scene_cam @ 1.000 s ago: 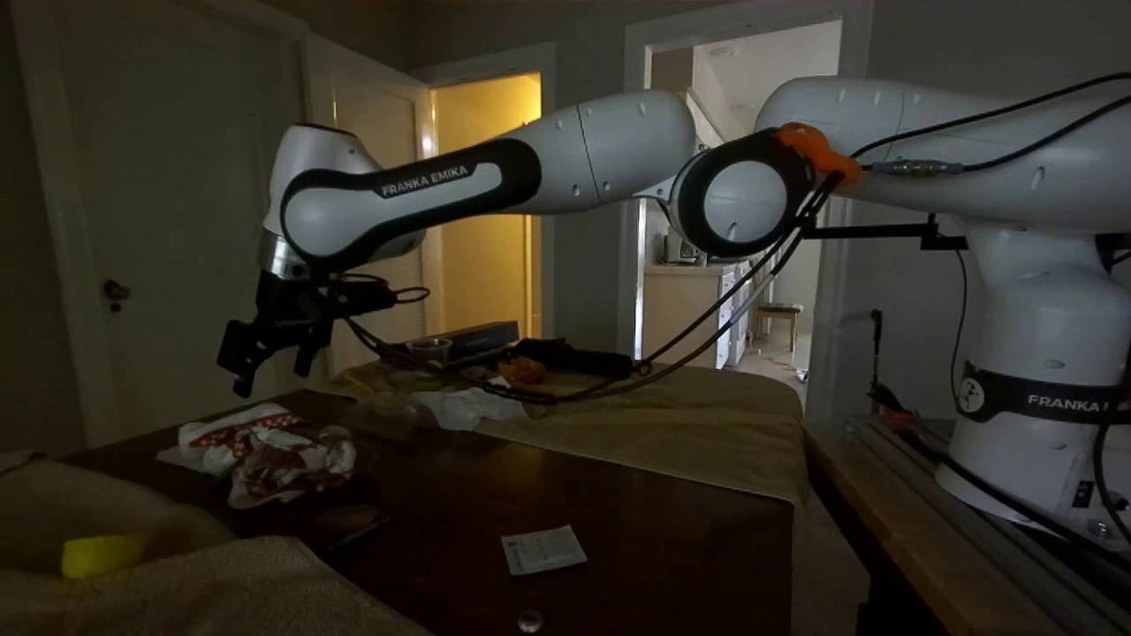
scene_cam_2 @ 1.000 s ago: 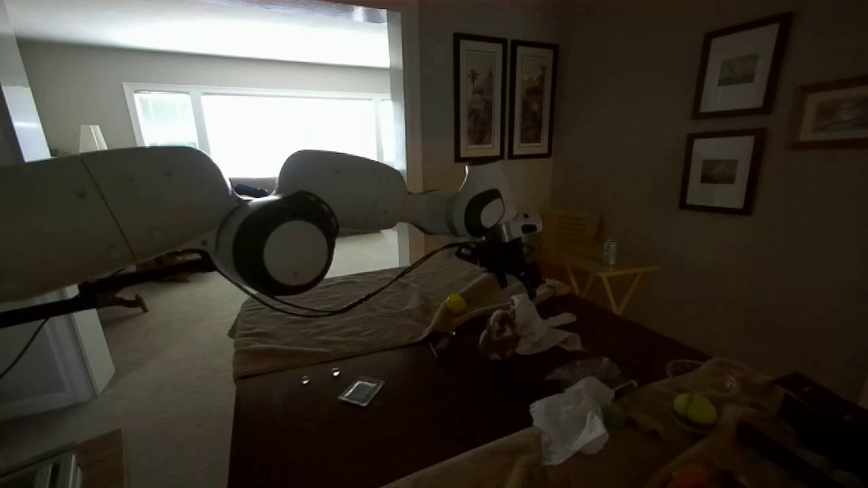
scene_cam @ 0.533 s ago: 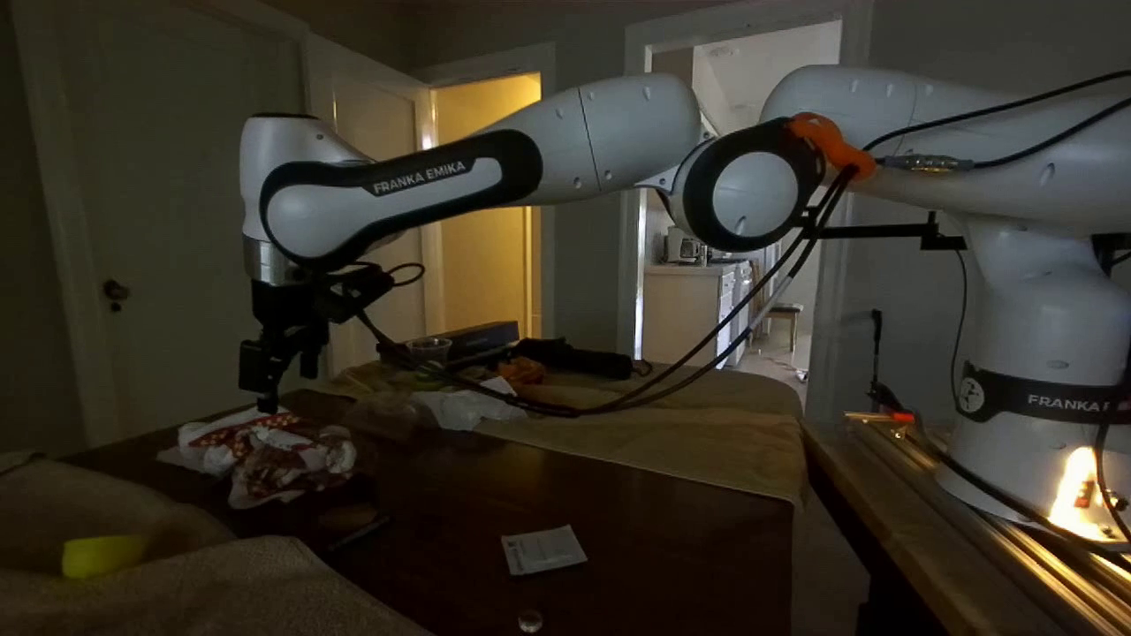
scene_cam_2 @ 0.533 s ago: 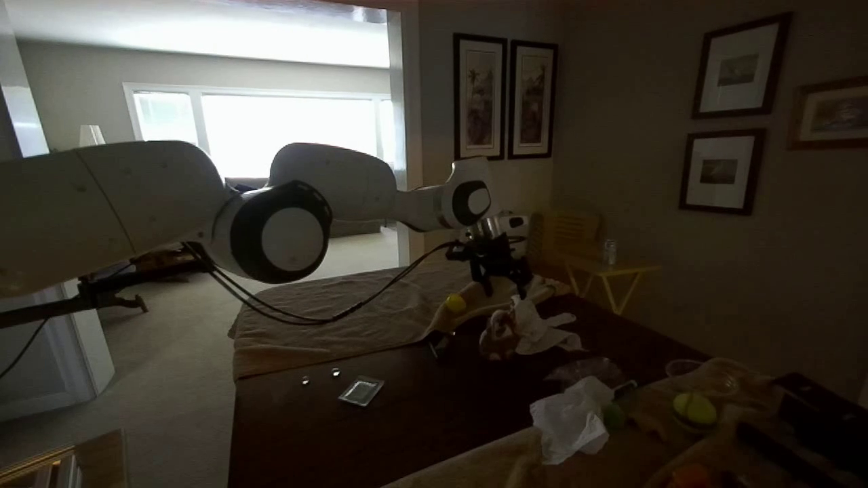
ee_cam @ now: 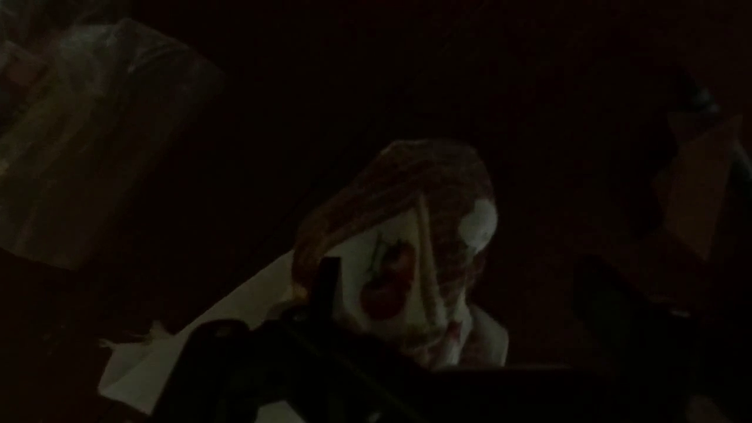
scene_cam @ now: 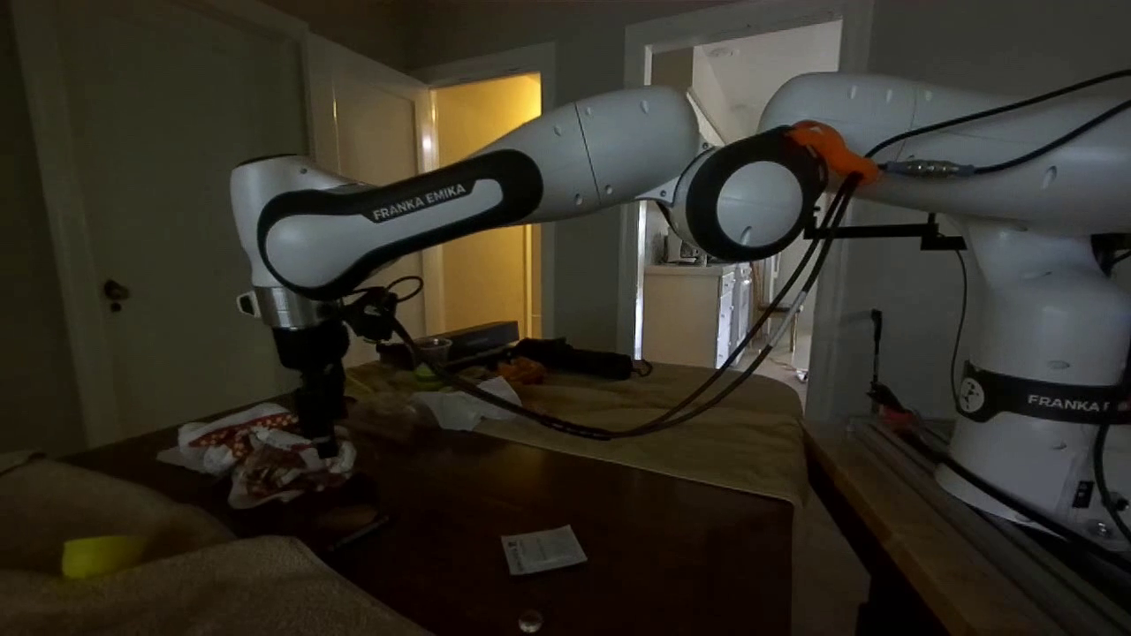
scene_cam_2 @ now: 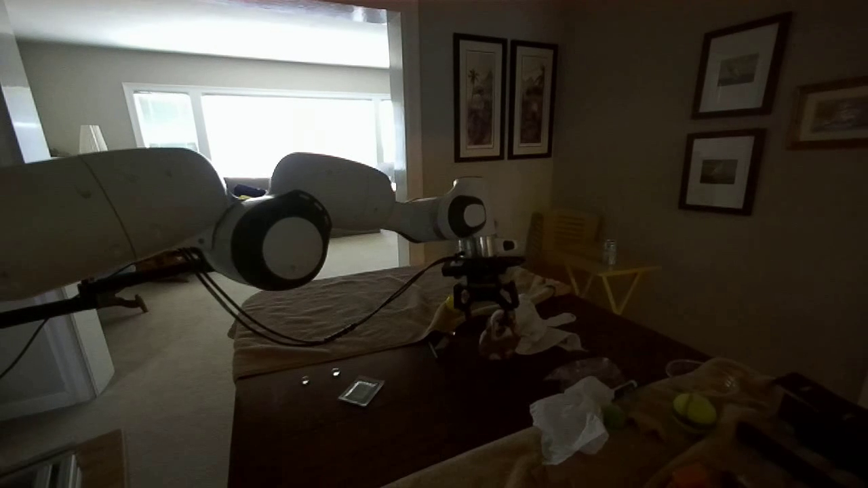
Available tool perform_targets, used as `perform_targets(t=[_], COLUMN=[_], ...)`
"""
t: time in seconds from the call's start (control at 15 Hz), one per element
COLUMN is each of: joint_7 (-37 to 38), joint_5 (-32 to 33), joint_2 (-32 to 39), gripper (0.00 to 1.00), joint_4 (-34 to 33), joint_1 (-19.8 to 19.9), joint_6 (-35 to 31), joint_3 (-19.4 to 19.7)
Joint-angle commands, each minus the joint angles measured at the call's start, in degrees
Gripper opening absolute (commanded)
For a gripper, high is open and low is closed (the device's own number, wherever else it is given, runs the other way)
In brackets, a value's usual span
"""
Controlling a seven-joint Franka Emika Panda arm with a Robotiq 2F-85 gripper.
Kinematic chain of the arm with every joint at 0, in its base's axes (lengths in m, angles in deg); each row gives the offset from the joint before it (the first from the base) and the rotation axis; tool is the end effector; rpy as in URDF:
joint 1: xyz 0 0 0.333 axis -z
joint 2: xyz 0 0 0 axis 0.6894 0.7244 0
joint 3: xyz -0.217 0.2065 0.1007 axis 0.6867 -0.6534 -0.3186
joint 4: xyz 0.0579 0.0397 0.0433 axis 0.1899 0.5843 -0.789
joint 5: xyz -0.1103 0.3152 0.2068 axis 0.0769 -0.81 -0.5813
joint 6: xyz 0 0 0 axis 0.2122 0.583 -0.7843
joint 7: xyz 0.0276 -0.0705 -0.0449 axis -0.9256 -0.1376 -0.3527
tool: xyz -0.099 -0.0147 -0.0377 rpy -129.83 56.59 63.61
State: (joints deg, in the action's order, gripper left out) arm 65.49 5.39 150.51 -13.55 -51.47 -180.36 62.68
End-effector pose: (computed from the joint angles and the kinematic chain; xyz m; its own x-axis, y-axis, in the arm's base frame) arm 0.8023 0.0681 0.1843 0.8940 0.4396 -0.0868 0.4479 -0.8709 0.2024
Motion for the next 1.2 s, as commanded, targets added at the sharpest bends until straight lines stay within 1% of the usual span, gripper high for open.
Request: perform_targets(t=[0.0,0.13,0.4,0.47,0.53,0.67,0.73,0.93,1.07,1.13], joint_7=[-6.9,-9.8,-12.1,-12.4,-12.7,-13.1,-13.2,-12.4,-13.3,-14.0], joint_5=[4.5,7.0,11.4,12.0,12.5,12.7,11.7,10.5,8.8,8.0], joint_2=[2.9,3.4,5.0,5.3,5.5,5.9,5.4,4.5,3.6,3.2], gripper=[1.00,1.00,1.00,0.96,0.72,0.70,0.64,0.40,0.27,0.19], joint_4=[-3.1,-2.2,-2.3,-2.2,-2.1,-1.9,-1.4,-0.8,-0.5,-0.3], joint_1=[-1.7,-2.4,-2.7,-2.6,-2.5,-2.2,-2.0,-1.8,-1.1,-0.7], joint_6=[1.7,-1.8,-9.6,-11.4,-12.9,-15.5,-14.7,-12.6,-11.3,-10.6], joint_3=[0.1,1.1,3.2,3.5,3.9,3.9,3.2,2.0,0.1,-1.1])
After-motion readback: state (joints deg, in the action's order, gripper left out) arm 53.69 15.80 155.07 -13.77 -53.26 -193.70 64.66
